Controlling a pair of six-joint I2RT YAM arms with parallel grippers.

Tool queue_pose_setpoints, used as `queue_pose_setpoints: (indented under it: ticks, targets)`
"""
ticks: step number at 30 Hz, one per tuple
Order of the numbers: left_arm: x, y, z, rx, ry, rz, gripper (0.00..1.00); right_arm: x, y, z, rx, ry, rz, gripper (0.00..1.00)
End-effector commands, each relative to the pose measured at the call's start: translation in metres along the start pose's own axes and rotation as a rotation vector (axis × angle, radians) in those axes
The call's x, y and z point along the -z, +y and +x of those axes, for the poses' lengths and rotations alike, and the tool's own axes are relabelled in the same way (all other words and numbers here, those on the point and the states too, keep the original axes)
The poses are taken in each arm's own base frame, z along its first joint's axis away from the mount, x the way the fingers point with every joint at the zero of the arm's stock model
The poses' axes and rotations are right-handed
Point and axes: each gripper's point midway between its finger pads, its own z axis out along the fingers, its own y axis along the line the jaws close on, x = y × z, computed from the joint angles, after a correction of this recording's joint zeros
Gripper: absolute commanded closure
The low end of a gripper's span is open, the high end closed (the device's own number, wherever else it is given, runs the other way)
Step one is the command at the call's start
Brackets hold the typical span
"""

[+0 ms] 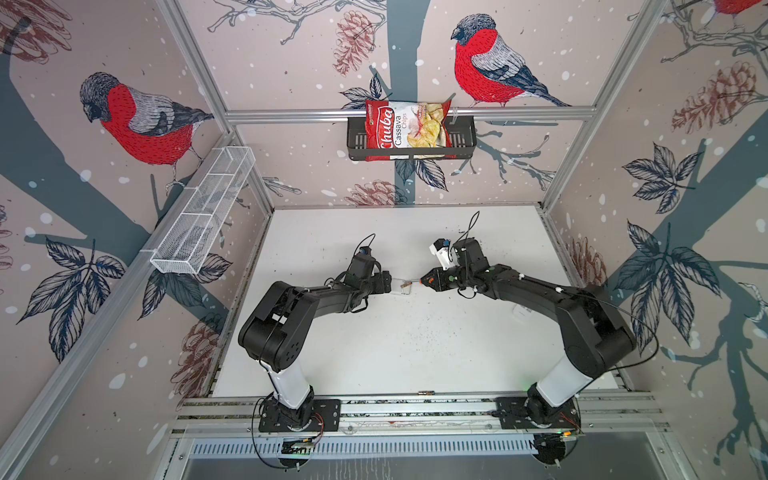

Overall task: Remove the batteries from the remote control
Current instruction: 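Push the screwdriver tip under the second battery with the right gripper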

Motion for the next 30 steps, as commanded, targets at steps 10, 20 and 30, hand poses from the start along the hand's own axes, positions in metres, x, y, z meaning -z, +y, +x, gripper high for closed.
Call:
queue_pose_setpoints:
  ticks: [10, 20, 30]
  targets:
    - [-0.006, -0.001, 0.005, -0.002, 0.003, 0.024, 0.18, -0.002, 0.003, 0.013, -0.011, -0.003, -0.032, 1.0]
    - [-0.007, -0.003, 0.008, 0.004, 0.008, 0.035, 0.19, -0.018, 0.0, 0.008, -0.019, 0.007, -0.04, 1.0]
    - [-0.007, -0.002, 0.009, 0.004, 0.009, 0.031, 0.2, -0.02, -0.007, 0.001, -0.031, -0.011, -0.037, 1.0]
